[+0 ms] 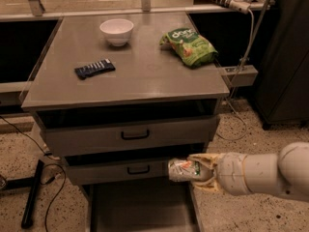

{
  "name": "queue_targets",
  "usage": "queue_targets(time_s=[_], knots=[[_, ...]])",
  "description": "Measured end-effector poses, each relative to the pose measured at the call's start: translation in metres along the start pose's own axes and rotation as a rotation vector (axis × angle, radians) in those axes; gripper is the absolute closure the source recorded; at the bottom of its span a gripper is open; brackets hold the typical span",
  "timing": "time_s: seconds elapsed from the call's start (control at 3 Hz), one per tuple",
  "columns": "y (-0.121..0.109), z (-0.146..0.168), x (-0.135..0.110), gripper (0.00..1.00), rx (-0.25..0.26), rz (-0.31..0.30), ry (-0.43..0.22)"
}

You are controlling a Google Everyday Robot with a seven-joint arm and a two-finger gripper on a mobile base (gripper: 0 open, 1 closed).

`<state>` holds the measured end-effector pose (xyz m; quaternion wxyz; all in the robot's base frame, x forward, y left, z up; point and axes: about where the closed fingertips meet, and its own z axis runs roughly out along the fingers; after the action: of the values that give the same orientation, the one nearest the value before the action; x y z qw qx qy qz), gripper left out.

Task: Pick 7up can from bottom drawer and place on counter

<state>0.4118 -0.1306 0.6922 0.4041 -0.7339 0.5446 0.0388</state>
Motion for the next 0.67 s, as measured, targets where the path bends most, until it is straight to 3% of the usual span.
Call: queue_targets(time_s=[0.33, 0.67], knots=[[-0.049, -0.051, -0.034, 1.0, 0.0, -0.048, -0.012], [-0.106, -0.09, -0.068, 1.0, -0.02, -0.059, -0.042]])
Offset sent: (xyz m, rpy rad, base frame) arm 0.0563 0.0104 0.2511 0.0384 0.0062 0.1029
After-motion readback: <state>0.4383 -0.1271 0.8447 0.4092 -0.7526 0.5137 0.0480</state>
